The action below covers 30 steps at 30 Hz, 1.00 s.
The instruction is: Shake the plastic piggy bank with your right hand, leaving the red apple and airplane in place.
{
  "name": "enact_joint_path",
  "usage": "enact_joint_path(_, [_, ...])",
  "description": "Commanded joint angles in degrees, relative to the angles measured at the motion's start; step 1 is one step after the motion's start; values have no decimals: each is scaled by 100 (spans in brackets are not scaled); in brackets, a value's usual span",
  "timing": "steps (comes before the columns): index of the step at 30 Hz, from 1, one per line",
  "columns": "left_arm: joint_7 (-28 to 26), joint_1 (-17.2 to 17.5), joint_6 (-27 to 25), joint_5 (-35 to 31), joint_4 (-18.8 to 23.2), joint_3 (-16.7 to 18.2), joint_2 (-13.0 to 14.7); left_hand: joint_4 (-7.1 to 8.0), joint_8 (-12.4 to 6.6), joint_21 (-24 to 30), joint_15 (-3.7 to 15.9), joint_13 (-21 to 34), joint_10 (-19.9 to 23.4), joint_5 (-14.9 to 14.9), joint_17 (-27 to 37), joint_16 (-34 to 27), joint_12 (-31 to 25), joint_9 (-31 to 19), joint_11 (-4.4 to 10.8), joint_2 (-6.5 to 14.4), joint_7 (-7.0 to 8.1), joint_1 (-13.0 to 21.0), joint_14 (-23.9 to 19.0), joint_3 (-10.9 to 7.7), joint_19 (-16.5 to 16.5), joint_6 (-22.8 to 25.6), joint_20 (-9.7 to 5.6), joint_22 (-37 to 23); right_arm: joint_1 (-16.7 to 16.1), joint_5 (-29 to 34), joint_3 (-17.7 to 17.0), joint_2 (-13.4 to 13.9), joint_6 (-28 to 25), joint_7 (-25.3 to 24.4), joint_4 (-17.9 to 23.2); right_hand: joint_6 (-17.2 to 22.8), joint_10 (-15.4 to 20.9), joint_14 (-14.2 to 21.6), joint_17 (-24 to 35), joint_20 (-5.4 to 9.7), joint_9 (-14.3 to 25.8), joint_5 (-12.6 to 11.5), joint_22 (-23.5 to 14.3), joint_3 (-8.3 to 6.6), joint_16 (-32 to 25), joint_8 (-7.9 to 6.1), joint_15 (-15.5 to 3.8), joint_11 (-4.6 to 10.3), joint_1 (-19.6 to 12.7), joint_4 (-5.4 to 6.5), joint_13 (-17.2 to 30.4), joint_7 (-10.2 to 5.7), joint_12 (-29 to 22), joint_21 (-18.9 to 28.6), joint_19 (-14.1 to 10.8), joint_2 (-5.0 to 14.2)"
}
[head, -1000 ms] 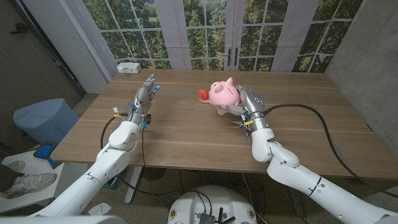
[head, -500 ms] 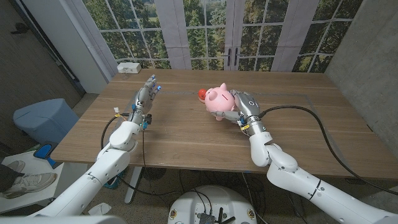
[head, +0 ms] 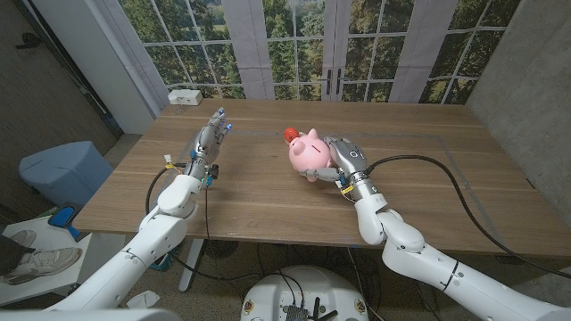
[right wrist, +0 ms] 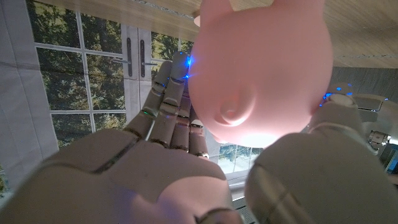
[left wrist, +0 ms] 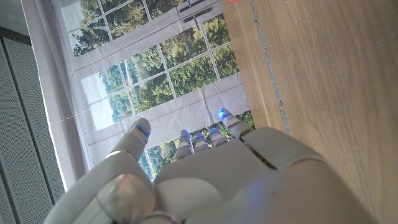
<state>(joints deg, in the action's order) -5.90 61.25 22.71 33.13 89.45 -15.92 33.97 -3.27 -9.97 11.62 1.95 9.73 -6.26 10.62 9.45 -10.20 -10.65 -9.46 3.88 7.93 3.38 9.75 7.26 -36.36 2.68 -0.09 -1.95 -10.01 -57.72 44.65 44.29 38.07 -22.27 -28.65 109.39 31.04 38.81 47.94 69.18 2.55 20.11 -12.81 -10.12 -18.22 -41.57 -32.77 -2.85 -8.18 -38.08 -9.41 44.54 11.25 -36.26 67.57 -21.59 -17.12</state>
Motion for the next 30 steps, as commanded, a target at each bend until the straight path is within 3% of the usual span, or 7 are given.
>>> enact_joint_path(1, [-18,39,-5,-10,43,15,19,-37,-33,-3,152,30,9,-4,25,-1,-26,-31,-23,216,1,37,-10,11,25,36,-186,-27,69,241,133,-61,-60,251,-155,2340,1956,292,21,294,-1,-24,-1,-623,21,-28,-997,1950,-2278,49,535,-1764,9,-17,-41,2211])
enact_joint_path(15, [9,25,11,5,17,29,22,-42,-30,-4,161,30,3,-3,25,-2,-24,-31,-27,218,7,35,-11,16,24,36,-188,-27,153,413,268,-143,-280,536,-256,2357,1987,282,22,283,-44,-9,-2,-642,64,-18,-997,1945,-2282,33,495,-1781,44,-24,-69,2178])
enact_joint_path(20, [9,32,26,8,16,33,16,-45,-29,-3,159,30,1,-3,25,0,-23,-31,-25,219,8,35,-9,17,25,36,-187,-27,189,565,341,-177,-576,815,-187,2313,1923,-43,-195,245,-98,43,3,-720,453,18,-987,1967,-2212,51,304,-1875,200,-73,5,2172])
enact_joint_path(25, [-7,64,36,7,37,42,17,-47,-28,-3,159,30,3,-2,25,-2,-24,-31,-30,221,7,35,-12,17,27,37,-185,-27,191,692,390,-220,-814,919,-155,1766,1378,-495,-691,217,-234,164,11,-930,1291,313,-1012,1981,-2188,-10,21,-2100,588,-184,80,1976])
enact_joint_path(30, [-1,78,38,4,52,40,25,-49,-30,-4,157,30,-1,-2,25,-2,-23,-31,-25,221,8,34,-14,19,25,42,-185,-27,183,770,425,-187,-948,1046,-83,1157,762,-708,-982,162,-377,174,12,-991,1797,659,-995,1950,-2018,15,-328,-2099,1059,-289,116,1710])
